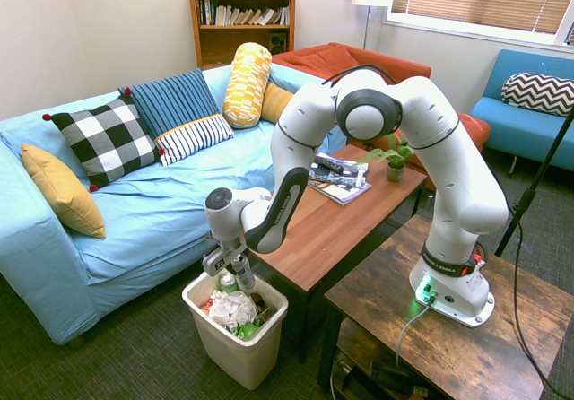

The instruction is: Throw the can in the trash bin

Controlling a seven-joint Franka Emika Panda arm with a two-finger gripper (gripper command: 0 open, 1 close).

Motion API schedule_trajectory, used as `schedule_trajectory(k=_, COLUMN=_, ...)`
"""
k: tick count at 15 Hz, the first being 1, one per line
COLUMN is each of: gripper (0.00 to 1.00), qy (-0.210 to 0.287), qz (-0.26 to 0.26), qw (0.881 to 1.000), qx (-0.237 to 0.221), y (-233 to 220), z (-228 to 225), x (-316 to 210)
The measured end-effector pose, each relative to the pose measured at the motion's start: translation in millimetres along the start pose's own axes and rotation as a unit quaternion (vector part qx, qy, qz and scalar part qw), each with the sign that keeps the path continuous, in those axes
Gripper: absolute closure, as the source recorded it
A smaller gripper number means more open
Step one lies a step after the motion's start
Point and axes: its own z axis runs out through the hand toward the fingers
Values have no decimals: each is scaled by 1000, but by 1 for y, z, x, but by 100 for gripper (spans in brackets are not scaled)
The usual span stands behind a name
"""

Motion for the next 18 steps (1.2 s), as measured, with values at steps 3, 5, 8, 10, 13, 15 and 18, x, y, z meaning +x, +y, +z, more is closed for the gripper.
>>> schedule_trajectory(k=3, gripper=0, qy=8, qz=-1, qw=1000, qx=10, y=-21, z=6, x=-7)
schedule_trajectory(k=5, gripper=0, qy=8, qz=2, qw=1000, qx=11, y=-26, z=8, x=-9)
schedule_trajectory(k=8, gripper=0, qy=9, qz=6, qw=1000, qx=9, y=-27, z=10, x=-7)
schedule_trajectory(k=10, gripper=0, qy=11, qz=8, qw=1000, qx=8, y=-28, z=13, x=-5)
schedule_trajectory(k=13, gripper=0, qy=13, qz=11, qw=1000, qx=7, y=-31, z=13, x=-5)
schedule_trajectory(k=15, gripper=0, qy=15, qz=11, qw=1000, qx=5, y=-33, z=11, x=-7)
schedule_trajectory(k=18, gripper=0, qy=17, qz=9, qw=1000, qx=2, y=-35, z=9, x=-10)
